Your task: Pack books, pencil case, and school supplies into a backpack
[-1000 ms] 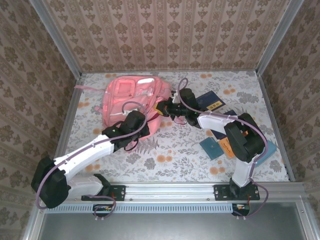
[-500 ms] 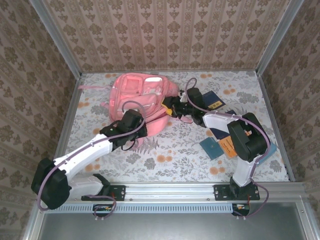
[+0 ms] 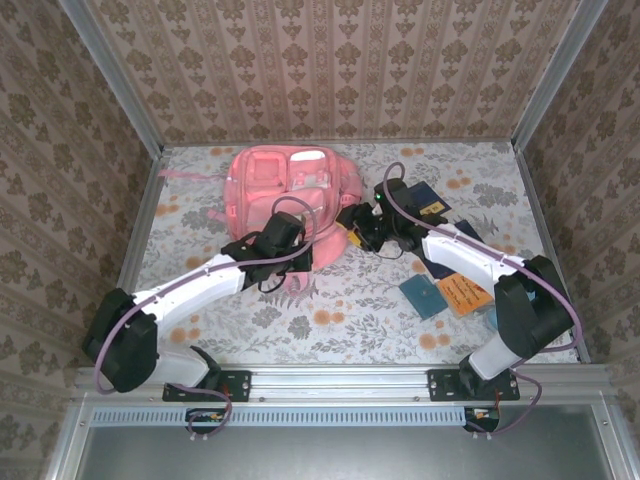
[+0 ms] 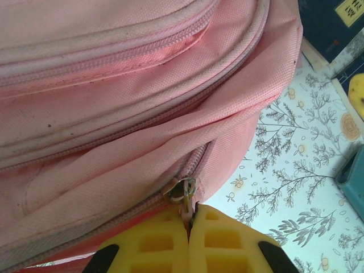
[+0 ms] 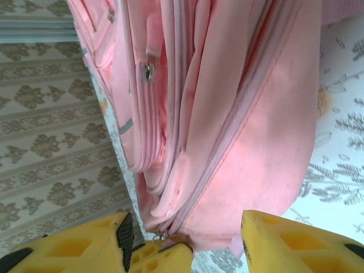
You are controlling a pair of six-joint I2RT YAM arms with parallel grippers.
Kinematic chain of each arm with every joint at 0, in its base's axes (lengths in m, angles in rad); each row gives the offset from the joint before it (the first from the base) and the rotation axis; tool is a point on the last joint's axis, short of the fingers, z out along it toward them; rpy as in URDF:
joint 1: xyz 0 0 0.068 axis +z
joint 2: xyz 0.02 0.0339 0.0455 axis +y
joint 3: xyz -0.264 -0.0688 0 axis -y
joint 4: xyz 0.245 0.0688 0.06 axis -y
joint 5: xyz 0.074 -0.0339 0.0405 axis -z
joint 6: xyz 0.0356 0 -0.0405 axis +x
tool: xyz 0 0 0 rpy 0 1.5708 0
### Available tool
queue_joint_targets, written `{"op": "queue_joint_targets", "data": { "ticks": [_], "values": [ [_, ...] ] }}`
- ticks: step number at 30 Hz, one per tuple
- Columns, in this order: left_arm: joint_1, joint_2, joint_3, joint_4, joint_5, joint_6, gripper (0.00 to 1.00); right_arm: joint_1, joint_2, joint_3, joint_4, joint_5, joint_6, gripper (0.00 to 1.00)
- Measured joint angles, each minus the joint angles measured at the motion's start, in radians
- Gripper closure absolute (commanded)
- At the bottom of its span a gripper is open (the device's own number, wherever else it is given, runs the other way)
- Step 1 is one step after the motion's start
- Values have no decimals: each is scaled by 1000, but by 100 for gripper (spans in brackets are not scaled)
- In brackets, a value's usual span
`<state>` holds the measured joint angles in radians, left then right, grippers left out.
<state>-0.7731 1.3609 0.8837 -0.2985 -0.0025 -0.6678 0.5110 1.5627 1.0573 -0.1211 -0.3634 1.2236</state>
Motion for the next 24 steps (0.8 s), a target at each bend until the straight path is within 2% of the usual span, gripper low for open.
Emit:
{"op": "queue_joint_targets", "data": {
  "ticks": [8, 11, 13, 17, 19, 24],
  "values": [
    [-7, 18, 7, 1, 2, 17, 100, 77, 102, 98, -63, 16, 34, 49],
    [-8, 18, 8, 0, 3, 18, 100, 81, 144, 130, -63, 16, 40, 53],
    [-11, 18, 8, 0, 2, 18, 100, 81, 165, 143, -63, 17, 45, 59],
    [-13, 18, 8, 0, -2, 18, 100, 81, 191, 156, -64, 19, 54, 90],
    [-13, 18, 8, -12, -13, 19, 100, 79, 192, 159, -73, 23, 30, 99],
    [-3, -9, 21, -101, -64, 50, 100, 58, 190, 172, -105, 31, -76, 100]
  ]
}}
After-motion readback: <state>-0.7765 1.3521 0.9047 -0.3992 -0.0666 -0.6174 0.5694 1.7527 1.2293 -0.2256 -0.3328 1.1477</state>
